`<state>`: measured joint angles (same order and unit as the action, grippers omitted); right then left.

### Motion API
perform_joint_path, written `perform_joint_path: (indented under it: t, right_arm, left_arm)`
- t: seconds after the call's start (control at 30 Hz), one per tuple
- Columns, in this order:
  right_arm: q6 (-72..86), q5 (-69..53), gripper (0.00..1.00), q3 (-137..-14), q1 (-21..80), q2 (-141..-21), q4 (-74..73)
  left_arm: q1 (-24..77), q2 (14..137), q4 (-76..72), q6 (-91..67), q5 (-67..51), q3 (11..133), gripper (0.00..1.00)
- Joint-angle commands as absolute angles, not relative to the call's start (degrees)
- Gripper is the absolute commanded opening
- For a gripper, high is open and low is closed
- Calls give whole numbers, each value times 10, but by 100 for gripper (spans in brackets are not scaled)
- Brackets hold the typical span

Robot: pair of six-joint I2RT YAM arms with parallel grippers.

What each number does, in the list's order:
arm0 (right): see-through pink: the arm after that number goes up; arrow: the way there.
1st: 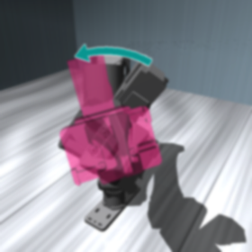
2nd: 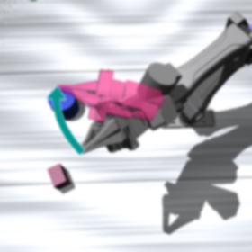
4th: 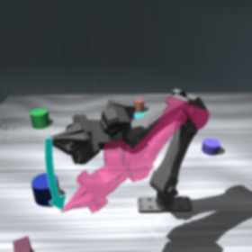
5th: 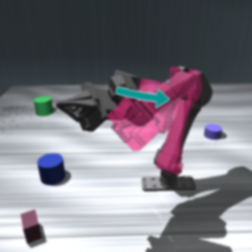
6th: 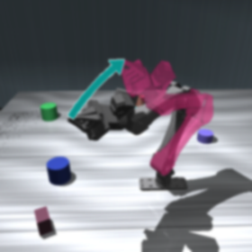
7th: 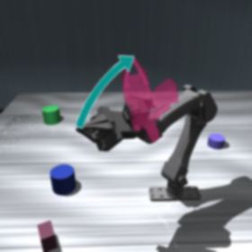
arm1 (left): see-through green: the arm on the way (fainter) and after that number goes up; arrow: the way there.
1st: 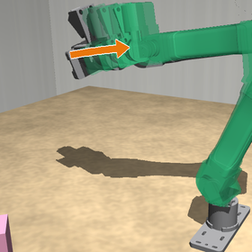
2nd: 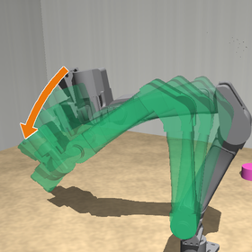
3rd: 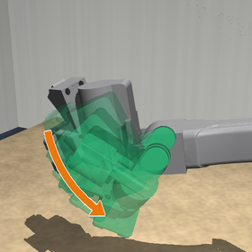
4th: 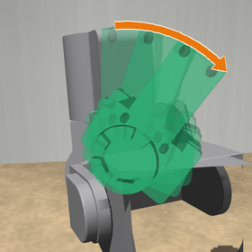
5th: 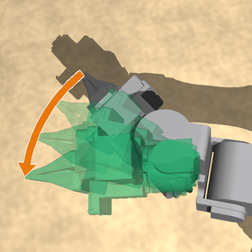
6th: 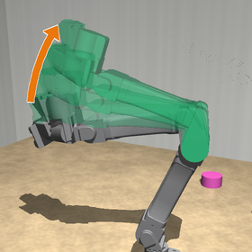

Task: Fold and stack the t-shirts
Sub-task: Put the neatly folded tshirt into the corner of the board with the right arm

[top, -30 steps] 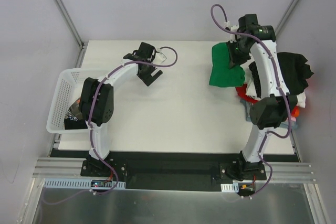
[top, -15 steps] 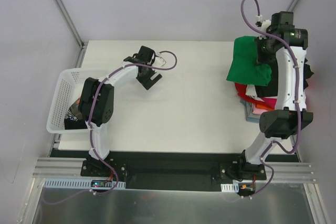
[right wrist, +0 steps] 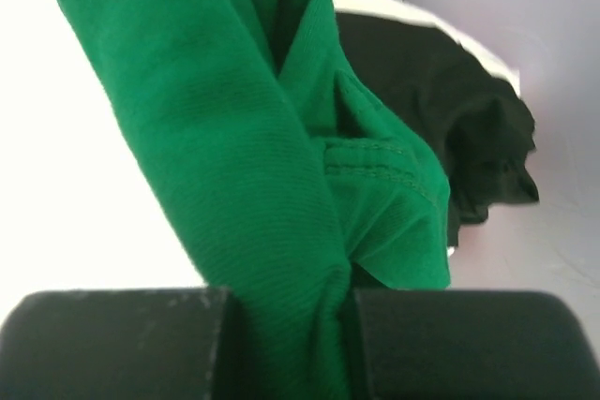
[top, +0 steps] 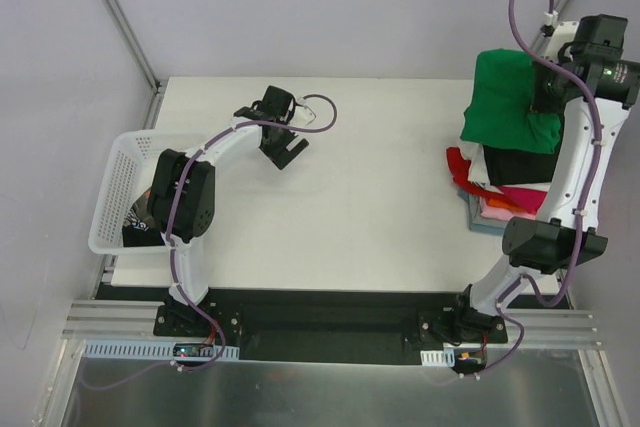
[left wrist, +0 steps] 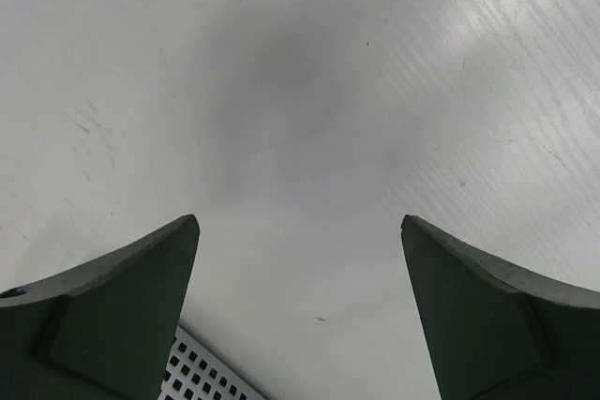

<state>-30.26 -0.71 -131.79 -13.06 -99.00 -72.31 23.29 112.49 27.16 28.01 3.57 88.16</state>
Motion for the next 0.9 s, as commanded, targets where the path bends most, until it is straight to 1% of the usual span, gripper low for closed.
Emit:
perform_joint_path:
  t: [0.0,0.17,0.3,0.47,0.57,0.7,0.87]
  right_arm:
    - [-318,-41,1,-1269,-177,-933,-692]
    - [-321,-103,1,-1259,-250,-926,-695]
    - [-331,-124,1,-1252,-299,-930,-693]
    - [-348,-138,1,-1242,-328,-949,-693]
    - [-357,-135,1,-1230,-345,-974,-684]
    - [-368,-123,1,-1218,-351,-1035,-669]
    - [-363,-87,1,-1269,-351,-1108,-657]
  left_arm:
    - [238,1102,267,275,41,889,90]
    - [243,1103,267,278,47,888,90]
    - [243,1104,267,277,45,886,90]
    - [246,1102,268,277,47,883,90]
    - [248,1100,267,275,41,881,90]
    - [252,1098,267,276,39,876,90]
    - [256,1094,267,273,35,870,90]
